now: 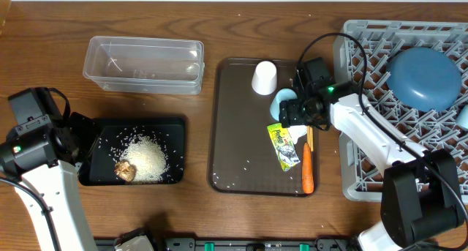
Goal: Sort waste into correct bins and load items into the dishwasher rack
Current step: 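Raise the right gripper and move it to the light blue cup, then close the right gripper around the light blue cup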
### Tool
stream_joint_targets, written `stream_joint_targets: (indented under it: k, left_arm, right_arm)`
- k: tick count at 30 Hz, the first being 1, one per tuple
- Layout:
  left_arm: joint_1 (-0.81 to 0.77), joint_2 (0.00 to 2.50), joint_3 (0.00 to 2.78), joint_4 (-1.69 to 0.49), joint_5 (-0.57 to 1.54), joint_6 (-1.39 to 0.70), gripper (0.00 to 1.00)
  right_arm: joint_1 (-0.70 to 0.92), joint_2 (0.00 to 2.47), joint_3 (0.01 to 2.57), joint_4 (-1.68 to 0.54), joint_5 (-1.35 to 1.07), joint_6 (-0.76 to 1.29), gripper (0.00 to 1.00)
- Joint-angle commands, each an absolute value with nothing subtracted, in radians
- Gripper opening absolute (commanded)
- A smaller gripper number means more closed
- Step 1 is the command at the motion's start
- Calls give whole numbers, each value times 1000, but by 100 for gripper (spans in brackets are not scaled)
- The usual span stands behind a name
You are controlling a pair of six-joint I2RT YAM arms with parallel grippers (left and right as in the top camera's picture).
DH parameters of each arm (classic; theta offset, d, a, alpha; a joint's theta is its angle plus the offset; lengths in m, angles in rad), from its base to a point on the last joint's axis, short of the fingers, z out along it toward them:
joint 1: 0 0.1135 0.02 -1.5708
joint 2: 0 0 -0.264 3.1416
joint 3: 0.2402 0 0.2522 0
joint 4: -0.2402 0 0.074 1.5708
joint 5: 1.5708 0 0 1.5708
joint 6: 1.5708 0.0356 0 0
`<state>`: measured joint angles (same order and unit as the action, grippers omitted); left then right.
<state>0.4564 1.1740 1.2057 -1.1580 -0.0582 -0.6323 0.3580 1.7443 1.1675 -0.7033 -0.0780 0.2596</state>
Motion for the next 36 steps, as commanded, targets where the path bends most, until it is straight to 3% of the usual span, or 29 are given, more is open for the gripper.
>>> stream_joint_targets:
  k: [1, 12, 17, 23, 36]
  left_arm:
    - [462, 1173, 1202, -1163, -60, -641, 98]
    - [462, 1173, 1202, -1163, -60, -641, 98]
    - [462, 1173, 1202, -1163, -60, -641, 98]
    - [462, 1173, 1202, -1163, -60, -641, 98]
    - [462, 1173, 1202, -1163, -60, -641, 98]
  right_arm:
    - [374, 1752, 1175, -700, -74, 208, 85]
    - [372, 1654, 1293, -831, -134, 186, 90]
    - [387, 1620, 1298, -708, -213, 184, 99]
    - [396, 1668, 1296, -612, -91, 177, 99]
    - [428, 1815, 1296, -603, -78, 178, 99]
